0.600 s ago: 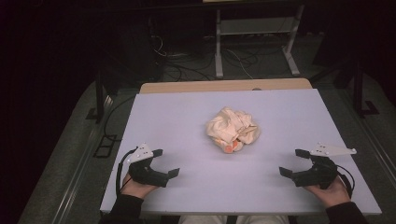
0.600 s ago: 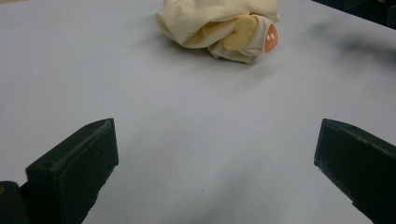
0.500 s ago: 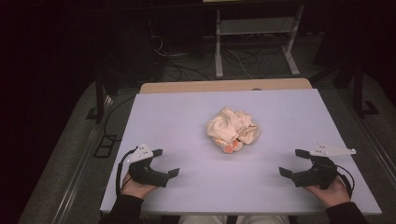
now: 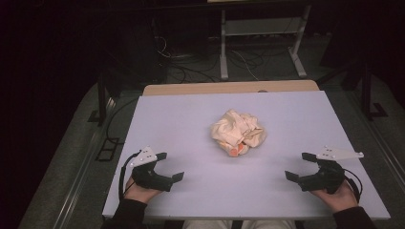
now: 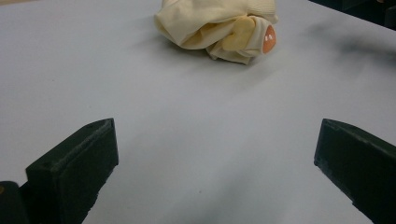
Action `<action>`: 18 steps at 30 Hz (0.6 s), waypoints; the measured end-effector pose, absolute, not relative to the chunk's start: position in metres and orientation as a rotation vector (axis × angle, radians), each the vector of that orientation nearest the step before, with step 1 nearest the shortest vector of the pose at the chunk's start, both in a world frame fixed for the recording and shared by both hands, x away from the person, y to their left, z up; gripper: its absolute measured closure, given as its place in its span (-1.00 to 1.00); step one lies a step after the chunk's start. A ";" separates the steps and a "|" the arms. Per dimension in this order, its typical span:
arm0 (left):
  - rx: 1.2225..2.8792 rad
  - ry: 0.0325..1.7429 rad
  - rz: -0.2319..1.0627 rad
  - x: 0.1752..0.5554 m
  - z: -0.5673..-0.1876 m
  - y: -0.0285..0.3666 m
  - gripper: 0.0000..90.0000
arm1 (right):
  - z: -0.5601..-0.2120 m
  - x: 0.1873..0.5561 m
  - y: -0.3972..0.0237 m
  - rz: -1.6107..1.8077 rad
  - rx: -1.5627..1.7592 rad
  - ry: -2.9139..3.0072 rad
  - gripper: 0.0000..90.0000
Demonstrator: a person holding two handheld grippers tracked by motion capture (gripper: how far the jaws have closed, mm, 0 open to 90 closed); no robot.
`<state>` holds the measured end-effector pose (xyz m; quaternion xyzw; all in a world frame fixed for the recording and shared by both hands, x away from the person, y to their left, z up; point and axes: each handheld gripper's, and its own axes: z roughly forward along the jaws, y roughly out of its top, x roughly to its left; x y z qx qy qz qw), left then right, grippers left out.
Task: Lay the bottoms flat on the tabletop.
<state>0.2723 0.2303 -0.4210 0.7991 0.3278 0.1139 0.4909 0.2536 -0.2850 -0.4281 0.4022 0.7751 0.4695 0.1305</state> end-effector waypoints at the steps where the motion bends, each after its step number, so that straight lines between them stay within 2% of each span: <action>1: 1.942 0.796 0.274 0.272 -0.421 0.230 -1.00 | -0.428 0.253 -0.284 1.363 1.165 2.251 -1.00; 18: 1.977 0.827 0.269 0.279 -0.412 0.230 -1.00 | -0.415 0.260 -0.281 1.339 1.158 2.275 -1.00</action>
